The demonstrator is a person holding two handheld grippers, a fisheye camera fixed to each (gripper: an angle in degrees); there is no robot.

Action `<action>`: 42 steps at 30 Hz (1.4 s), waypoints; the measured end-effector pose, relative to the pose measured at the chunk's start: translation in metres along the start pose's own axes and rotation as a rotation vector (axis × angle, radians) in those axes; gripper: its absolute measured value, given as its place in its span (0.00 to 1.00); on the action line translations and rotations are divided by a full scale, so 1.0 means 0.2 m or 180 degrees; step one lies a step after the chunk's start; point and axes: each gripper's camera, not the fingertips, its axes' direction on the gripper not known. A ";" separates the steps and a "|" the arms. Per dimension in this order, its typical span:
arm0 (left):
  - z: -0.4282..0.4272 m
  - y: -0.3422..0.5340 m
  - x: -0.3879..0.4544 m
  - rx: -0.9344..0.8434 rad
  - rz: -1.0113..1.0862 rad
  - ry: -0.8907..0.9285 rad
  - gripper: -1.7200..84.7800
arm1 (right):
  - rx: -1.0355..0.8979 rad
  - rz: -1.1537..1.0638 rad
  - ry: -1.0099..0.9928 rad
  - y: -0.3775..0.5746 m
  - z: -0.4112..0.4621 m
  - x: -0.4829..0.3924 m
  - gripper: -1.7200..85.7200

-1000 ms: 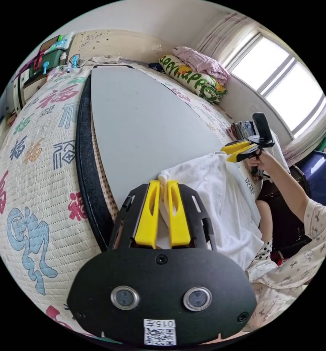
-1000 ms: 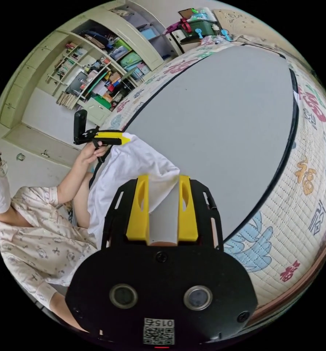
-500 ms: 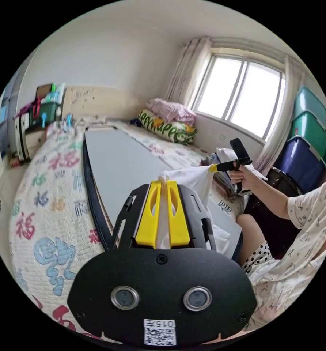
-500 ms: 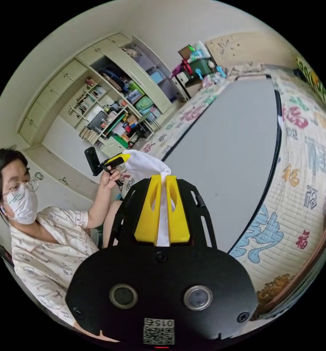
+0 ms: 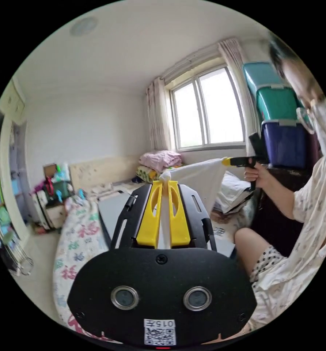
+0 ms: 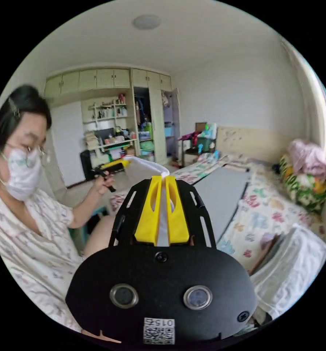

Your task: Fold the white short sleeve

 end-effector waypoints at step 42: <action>1.13 0.54 -0.45 -0.1504 -0.1399 0.0222 0.03 | -0.0990 0.1623 -0.0427 0.42 0.59 0.50 0.03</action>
